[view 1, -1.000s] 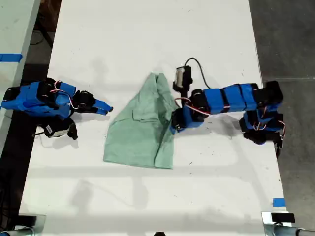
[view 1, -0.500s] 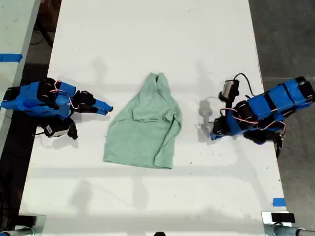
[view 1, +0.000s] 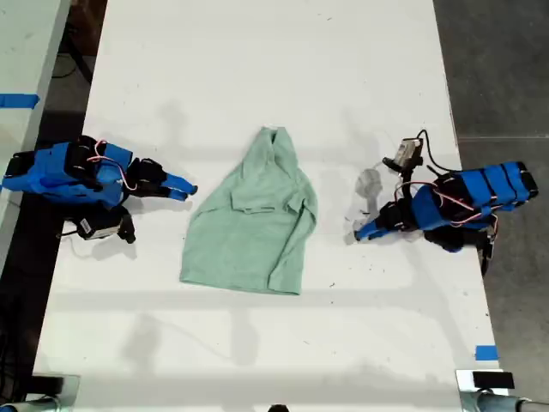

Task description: Fold t shirt

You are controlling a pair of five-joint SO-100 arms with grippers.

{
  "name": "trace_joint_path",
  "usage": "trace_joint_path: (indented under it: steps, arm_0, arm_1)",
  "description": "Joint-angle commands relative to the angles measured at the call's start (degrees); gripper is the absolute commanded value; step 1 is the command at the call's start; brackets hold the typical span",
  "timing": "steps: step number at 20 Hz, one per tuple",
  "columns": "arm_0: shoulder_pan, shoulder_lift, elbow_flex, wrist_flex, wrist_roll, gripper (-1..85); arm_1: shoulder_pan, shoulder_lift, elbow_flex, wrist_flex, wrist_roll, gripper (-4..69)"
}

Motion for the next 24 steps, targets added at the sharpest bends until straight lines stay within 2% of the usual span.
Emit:
trace_joint_path:
  steps: [1,5,6,13,24]
  arm_0:
    - [0.2,0.3,-0.2,0.3,0.5,13.1]
    - [0.2,0.3,-0.2,0.3,0.5,13.1]
    - [0.2,0.3,-0.2,0.3,0.5,13.1]
    - [0.3,0.3,-0.2,0.3,0.5,13.1]
    - [0.4,0.3,-0.2,0.3,0.5,13.1]
  arm_1:
    - [-1.5,0.7,3.3,0.4,-10.8,14.6]
    - [-4.2,0.8,3.3,0.4,-15.0,14.5]
    - [-3.5,0.8,3.3,0.4,-18.2,14.5]
    - [6.2,0.8,3.3,0.4,-24.5,14.4]
    - [4.0,0.8,3.3,0.4,-23.7,14.4]
